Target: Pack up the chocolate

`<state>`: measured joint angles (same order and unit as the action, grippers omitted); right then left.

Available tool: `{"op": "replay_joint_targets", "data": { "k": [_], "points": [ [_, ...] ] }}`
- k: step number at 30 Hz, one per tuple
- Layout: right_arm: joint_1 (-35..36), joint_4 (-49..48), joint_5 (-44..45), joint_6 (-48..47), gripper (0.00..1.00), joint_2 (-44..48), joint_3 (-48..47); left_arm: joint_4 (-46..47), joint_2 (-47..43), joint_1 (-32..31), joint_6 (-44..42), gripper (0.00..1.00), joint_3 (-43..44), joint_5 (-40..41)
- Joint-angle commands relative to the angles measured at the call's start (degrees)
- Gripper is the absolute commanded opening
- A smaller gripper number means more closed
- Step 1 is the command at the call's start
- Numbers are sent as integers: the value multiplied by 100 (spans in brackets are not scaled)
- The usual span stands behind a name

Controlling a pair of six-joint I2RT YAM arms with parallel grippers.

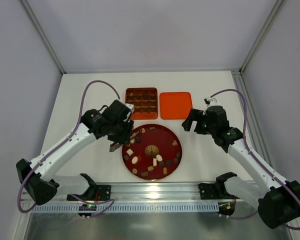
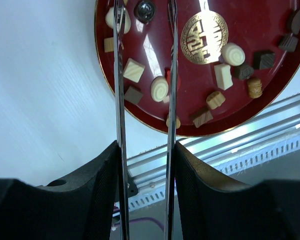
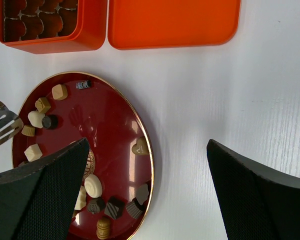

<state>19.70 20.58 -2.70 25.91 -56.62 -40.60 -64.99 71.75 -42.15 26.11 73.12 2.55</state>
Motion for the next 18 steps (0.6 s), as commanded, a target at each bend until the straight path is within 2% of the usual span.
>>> {"op": "replay_joint_targets", "data": {
  "k": [1, 18],
  "points": [
    [-10, -256, -64, 63, 100, 55, -36, -75, -134, -83, 114, 45, -219, 44],
    [-10, -212, -3, 54, 100, 81, 8, 408, 278, -338, 202, 45, -492, 88]
  ]
}}
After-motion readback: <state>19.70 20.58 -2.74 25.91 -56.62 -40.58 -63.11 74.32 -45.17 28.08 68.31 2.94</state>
